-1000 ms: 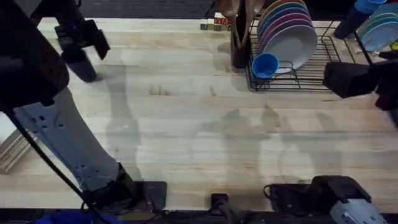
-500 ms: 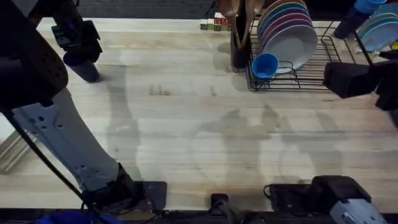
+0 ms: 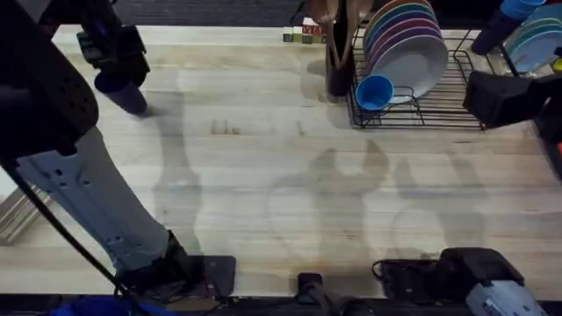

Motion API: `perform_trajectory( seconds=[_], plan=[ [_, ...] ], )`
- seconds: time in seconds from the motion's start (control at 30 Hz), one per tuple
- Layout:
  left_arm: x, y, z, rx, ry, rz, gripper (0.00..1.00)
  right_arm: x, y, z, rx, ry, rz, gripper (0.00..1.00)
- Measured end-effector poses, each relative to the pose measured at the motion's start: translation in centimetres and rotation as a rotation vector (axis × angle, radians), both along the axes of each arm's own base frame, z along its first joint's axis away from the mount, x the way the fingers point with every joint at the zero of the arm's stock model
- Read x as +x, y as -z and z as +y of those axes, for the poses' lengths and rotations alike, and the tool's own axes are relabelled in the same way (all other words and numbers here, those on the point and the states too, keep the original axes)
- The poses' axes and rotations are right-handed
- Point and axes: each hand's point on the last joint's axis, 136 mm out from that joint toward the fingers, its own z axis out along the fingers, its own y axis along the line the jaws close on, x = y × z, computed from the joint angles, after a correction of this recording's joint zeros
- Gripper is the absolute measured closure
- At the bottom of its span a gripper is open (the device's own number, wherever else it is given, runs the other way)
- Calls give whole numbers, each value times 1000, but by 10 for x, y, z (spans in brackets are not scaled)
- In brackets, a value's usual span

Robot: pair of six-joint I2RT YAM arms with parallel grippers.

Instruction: Pick up the cup on the table and put them onto the rack.

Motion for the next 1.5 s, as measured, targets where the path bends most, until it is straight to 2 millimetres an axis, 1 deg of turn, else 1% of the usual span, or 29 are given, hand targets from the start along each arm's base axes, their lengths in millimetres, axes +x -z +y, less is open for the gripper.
perform_trajectory(
  seconds=[0.13,0.27,0.43,0.73,0.93,1.07,1.17,1.37,1.5],
  plan=[
    [4,-22,-21,15,66,-38,958,0,0,0,-17,-5,-1,5],
    [7,-49,-44,34,138,-93,958,0,0,0,-29,-10,-1,5],
    [4,-78,-71,47,213,-147,958,0,0,0,-46,-17,-2,5],
    [-1,-120,-118,68,358,-242,960,0,0,0,-81,-32,-3,5],
    [-8,-143,-149,69,446,-303,960,0,0,0,-86,-34,-3,5],
    [-12,-153,-168,66,493,-331,960,0,0,0,-86,-33,-3,7],
    [-15,-157,-186,60,537,-344,960,0,0,0,-82,-32,-3,7],
    [-21,-159,-230,45,660,-350,960,0,0,0,-79,-31,-3,5],
    [-28,-158,-254,38,734,-346,960,0,0,0,-79,-31,-3,5]
  ],
)
